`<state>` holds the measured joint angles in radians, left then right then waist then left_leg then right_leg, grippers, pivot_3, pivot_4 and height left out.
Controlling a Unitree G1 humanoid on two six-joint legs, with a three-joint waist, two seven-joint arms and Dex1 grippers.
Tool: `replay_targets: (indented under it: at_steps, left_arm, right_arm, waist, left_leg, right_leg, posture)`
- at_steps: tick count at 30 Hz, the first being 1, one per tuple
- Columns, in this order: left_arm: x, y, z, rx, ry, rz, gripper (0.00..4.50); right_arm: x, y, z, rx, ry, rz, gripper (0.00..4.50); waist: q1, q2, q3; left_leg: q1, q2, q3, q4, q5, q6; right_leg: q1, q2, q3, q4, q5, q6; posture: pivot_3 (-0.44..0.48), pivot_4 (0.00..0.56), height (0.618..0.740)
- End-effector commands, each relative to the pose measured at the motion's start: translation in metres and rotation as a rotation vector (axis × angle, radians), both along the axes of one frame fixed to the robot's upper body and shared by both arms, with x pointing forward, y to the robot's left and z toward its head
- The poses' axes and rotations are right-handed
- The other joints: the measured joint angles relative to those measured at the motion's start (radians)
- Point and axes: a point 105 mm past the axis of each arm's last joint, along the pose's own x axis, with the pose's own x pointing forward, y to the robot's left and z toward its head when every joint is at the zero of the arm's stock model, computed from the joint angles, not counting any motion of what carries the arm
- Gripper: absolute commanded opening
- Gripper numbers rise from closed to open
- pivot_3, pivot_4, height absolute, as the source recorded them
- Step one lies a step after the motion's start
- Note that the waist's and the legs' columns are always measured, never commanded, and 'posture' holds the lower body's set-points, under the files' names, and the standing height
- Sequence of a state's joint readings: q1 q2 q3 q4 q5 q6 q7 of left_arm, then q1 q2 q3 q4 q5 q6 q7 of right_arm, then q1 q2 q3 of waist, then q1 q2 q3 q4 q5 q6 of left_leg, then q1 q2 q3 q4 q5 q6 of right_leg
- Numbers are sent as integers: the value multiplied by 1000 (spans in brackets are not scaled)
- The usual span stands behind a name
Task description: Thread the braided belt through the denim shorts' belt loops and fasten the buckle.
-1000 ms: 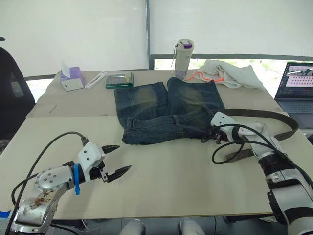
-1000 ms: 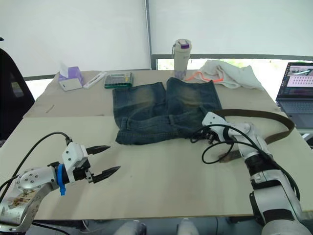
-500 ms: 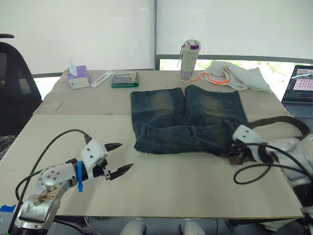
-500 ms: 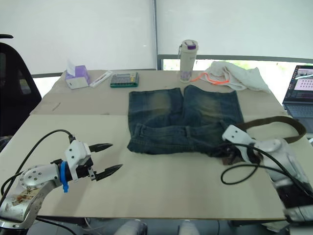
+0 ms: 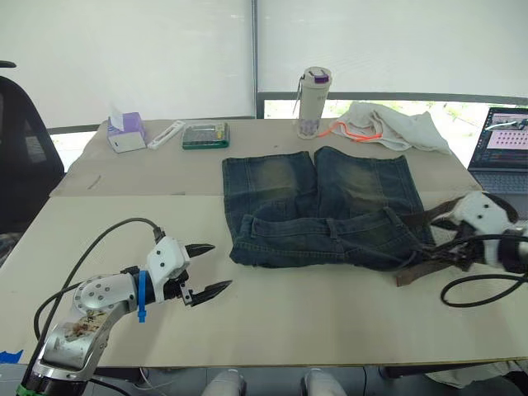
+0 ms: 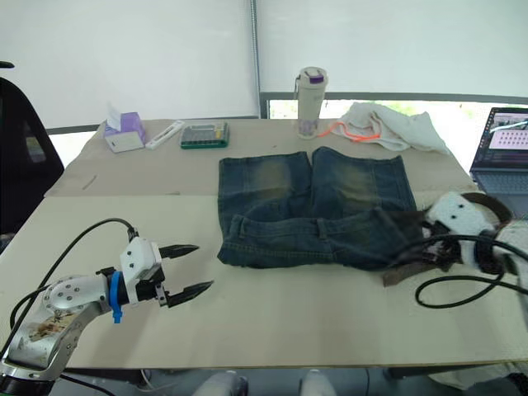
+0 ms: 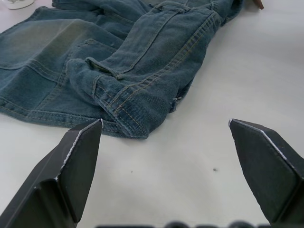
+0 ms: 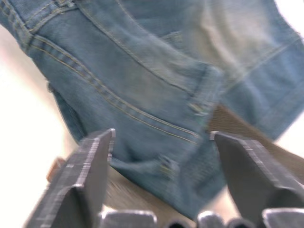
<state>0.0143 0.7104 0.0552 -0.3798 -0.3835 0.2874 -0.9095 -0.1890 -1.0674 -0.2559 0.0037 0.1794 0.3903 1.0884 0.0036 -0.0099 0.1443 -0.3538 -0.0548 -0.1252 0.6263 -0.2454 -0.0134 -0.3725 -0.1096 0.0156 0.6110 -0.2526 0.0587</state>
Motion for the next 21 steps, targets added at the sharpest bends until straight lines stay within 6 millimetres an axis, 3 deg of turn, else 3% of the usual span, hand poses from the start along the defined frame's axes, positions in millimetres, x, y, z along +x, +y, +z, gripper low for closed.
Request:
replay_targets:
  at_steps: [1, 5, 10, 13, 21]
  left_arm:
    - [-3, -14, 12, 39, -59, -96, 4500]
    - [-3, -21, 16, 61, -87, -140, 4500]
    - [-3, -26, 20, 59, -99, -155, 4500]
    - [-4, -25, 18, 59, -101, -145, 4500]
    - [-4, -28, 17, 33, -97, -137, 4500]
  right_arm:
    - [-10, -13, -10, -213, 107, 148, 3720]
    - [-1, -34, -27, -380, 168, 158, 3720]
    - [4, -51, -35, -458, 255, 159, 3720]
    - [0, -49, -39, -436, 297, 181, 2958]
    - [5, -43, -38, -399, 239, 192, 206]
  waist:
    - [-2, 0, 0]
    - [-9, 0, 0]
    - [-23, 4, 1]
    - [-20, 4, 1]
    - [-17, 4, 1]
  left_leg:
    - [0, 0, 0, 0, 0, 0]
    - [0, 0, 1, 0, 0, 0]
    - [1, 0, 3, 0, 0, 0]
    - [1, 0, 2, 0, 0, 0]
    - [1, 0, 2, 1, 0, 0]
  right_leg:
    - [0, 0, 0, 0, 0, 0]
    - [0, 0, 0, 0, 0, 1]
    - [0, 0, 2, 0, 0, 0]
    - [0, 0, 2, 0, 0, 0]
    - [0, 0, 2, 0, 0, 0]
  posture:
    - [0, 150, 740]
    - [0, 150, 740]
    - [0, 150, 740]
    - [0, 150, 740]
    - [0, 150, 740]
